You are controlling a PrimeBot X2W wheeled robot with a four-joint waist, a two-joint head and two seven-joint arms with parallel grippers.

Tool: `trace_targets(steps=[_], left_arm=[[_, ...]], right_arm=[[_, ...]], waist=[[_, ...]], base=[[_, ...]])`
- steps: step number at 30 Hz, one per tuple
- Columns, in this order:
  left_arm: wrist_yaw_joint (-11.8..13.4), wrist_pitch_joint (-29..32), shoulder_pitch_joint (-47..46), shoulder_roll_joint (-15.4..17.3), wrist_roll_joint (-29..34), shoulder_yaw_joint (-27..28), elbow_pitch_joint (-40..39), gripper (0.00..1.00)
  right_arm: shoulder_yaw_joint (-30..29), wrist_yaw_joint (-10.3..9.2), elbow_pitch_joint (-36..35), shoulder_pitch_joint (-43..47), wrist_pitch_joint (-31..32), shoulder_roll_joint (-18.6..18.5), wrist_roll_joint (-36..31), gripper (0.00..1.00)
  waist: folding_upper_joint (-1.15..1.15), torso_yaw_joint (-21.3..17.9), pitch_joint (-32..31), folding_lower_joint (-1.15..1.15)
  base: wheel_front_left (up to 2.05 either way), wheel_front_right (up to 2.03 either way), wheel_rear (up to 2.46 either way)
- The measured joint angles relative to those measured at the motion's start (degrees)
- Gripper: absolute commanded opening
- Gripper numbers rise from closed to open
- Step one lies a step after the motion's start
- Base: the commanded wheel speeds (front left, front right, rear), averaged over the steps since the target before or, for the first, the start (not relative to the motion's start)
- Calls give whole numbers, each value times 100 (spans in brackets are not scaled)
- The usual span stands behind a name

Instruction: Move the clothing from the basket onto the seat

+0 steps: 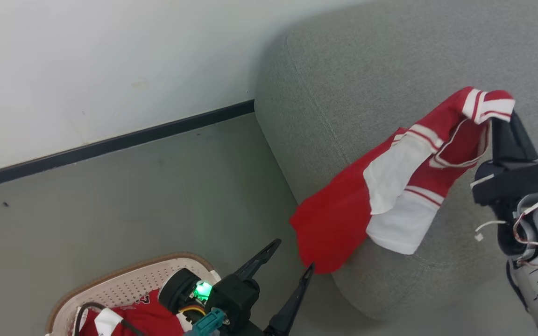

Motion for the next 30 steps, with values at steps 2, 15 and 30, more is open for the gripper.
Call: trace_targets(steps=[2,15,30], left_arm=[[-2,42,-68,2,18,-7,-8,100],[-181,143,-463,-136,75,-177,16,100],[-249,193,-730,-182,165,-237,3,100]], right_arm=[[-129,0,41,-198,-1,-67,0,0],[-698,10,728,-1696,-18,-639,-62,0],[-1278,9,1324,-2888,-26,-1405,-232,0]], waist=[[0,-5,72,0],[0,209,505,0],[0,659,1110,1]], base=[[0,0,0],[0,0,0],[0,0,0]])
